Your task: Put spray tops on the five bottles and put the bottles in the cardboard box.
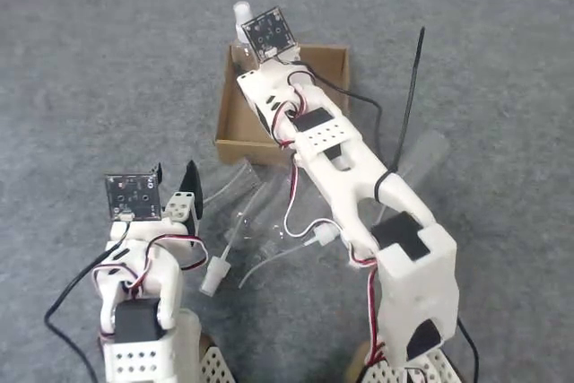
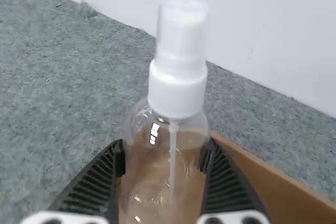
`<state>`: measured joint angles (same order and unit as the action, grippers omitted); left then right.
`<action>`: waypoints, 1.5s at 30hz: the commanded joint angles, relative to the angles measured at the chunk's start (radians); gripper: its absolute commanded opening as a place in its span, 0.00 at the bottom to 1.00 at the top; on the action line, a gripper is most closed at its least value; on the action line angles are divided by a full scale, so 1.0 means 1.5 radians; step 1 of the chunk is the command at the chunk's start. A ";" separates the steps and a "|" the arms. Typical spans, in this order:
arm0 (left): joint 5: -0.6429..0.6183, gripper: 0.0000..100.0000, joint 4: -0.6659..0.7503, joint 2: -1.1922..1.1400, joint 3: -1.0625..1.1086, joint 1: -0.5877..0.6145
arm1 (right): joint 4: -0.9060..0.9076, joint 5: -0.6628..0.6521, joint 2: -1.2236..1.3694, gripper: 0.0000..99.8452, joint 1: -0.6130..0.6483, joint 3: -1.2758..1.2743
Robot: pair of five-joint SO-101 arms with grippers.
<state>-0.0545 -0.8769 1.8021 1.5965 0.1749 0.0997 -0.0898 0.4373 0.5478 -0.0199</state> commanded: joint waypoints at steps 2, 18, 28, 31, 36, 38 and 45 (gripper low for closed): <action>0.006 0.16 0.019 0.010 -0.006 0.005 | -0.016 -0.007 0.001 0.01 -0.009 0.074; 0.006 0.16 0.020 0.010 -0.006 0.005 | -0.164 -0.007 0.116 0.01 -0.013 0.131; 0.006 0.16 0.020 0.010 -0.006 0.005 | -0.212 -0.007 0.166 0.01 -0.016 0.132; 0.006 0.16 0.020 0.010 -0.006 0.005 | -0.228 -0.007 0.181 0.01 -0.017 0.132; 0.006 0.16 0.020 0.010 -0.006 0.005 | -0.248 -0.007 0.202 0.01 -0.017 0.132; 0.006 0.16 0.020 0.010 -0.006 0.005 | -0.264 -0.007 0.210 0.01 -0.017 0.132; 0.006 0.16 0.019 0.010 -0.005 0.005 | -0.323 -0.008 0.247 0.01 -0.017 0.133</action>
<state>-0.0545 -0.8769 1.8021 1.5965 0.1749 -0.3483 -0.0928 0.8193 0.5416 0.1197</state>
